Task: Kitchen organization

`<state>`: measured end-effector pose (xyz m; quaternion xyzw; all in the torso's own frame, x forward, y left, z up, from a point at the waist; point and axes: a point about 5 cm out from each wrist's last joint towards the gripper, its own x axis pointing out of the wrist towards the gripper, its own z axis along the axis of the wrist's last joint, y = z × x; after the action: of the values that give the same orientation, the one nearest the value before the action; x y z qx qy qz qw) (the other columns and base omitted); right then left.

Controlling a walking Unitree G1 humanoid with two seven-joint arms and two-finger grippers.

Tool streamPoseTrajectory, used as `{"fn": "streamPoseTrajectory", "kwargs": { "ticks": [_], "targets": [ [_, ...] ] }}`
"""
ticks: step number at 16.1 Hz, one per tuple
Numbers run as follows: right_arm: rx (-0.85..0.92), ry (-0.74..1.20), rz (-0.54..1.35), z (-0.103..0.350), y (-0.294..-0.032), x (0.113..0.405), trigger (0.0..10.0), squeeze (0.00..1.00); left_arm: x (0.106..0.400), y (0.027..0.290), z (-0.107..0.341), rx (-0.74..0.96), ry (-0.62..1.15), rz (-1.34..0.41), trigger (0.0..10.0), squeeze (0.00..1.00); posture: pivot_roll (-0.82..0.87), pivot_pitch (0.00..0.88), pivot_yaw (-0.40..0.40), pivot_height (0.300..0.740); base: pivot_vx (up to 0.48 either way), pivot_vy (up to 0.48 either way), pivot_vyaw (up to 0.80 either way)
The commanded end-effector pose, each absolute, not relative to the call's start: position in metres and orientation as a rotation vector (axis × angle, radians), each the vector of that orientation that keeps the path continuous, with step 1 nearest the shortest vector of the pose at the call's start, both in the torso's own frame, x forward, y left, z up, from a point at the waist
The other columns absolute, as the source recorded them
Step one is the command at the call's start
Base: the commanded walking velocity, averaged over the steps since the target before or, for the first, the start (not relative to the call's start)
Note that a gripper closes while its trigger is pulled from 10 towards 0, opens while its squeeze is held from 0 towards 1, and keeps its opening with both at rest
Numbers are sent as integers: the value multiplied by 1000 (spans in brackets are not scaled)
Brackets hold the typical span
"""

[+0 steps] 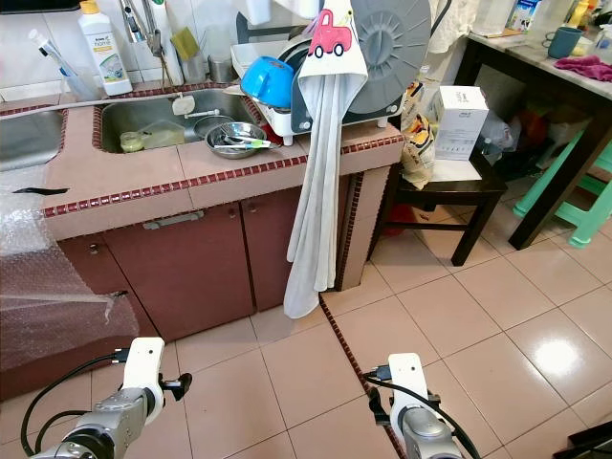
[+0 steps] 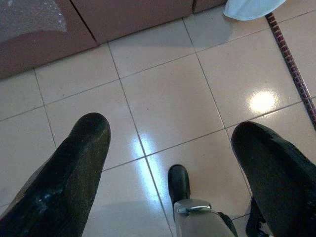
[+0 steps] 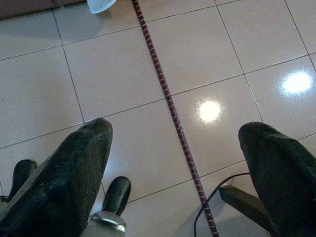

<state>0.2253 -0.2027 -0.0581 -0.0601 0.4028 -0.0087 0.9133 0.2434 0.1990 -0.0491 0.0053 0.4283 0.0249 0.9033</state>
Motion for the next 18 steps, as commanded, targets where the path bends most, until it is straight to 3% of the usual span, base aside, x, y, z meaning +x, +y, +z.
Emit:
{"fn": "streamPoseTrajectory", "kwargs": {
  "ticks": [1,8,10,18],
  "targets": [
    [-50,927,-189,-67,-208,211,10000,0,233,151,-61,49,914,-103,10000,0,-26,0,109,740,0,0,0],
    [-50,927,-189,-67,-208,211,10000,0,233,151,-61,49,914,-103,10000,0,-26,0,109,740,0,0,0],
    [-126,988,-123,-78,-213,190,10000,0,215,159,-72,150,983,-161,10000,0,-45,0,135,740,0,0,0],
    [-136,999,-91,-81,-213,183,10000,0,214,160,-72,157,981,-182,10000,0,-46,0,138,740,0,0,0]
  ]
}}
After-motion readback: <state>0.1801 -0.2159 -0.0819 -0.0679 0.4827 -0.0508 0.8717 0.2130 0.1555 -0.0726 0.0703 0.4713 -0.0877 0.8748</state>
